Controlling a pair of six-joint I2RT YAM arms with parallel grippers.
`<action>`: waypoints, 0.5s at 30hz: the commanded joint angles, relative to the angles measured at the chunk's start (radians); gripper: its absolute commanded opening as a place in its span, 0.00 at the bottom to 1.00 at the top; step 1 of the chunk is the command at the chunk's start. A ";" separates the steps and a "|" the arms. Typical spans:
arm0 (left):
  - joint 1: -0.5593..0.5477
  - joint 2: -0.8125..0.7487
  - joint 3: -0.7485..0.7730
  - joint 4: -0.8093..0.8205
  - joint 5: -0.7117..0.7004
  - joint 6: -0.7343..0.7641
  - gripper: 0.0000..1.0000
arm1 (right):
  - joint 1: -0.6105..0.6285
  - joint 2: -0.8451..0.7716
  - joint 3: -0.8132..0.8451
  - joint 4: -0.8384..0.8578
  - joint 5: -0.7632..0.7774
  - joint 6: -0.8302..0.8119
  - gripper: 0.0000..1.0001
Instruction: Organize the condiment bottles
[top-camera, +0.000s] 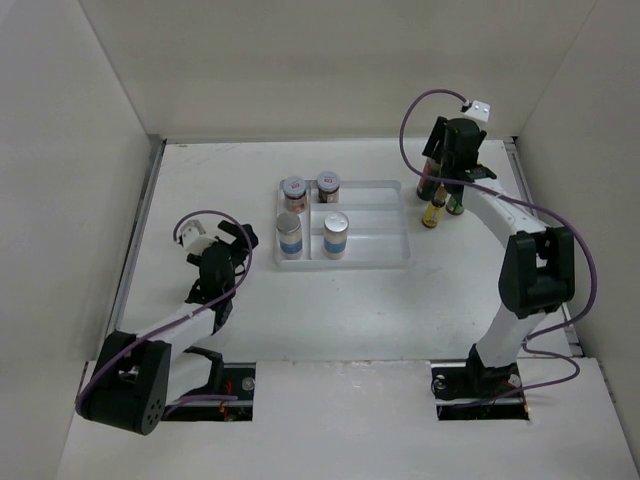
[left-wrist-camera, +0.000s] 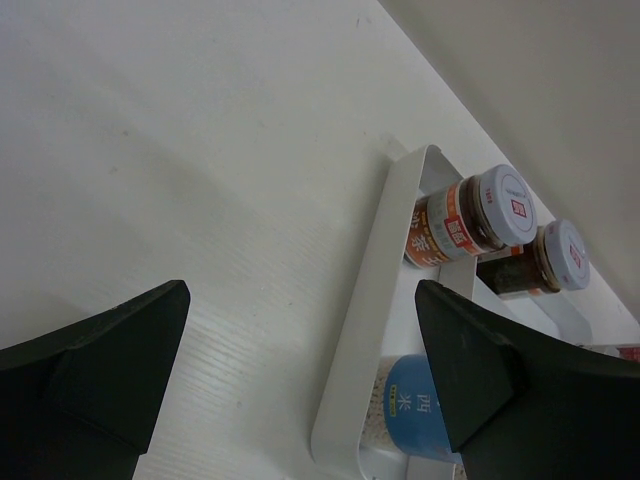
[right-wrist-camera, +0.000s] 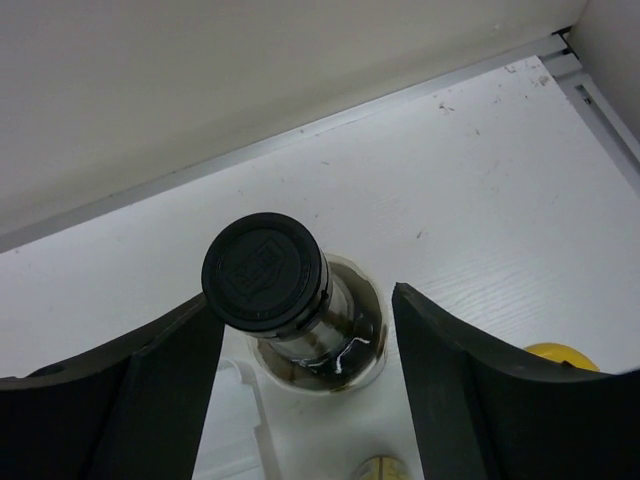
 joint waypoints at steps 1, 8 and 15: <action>0.004 0.013 0.011 0.075 0.021 -0.011 1.00 | -0.009 0.009 0.058 0.101 -0.034 -0.016 0.72; 0.003 0.043 0.017 0.092 0.044 -0.011 1.00 | -0.004 0.005 0.055 0.130 0.000 -0.045 0.48; 0.000 0.056 0.019 0.106 0.058 -0.013 1.00 | 0.013 -0.021 0.076 0.212 0.069 -0.095 0.22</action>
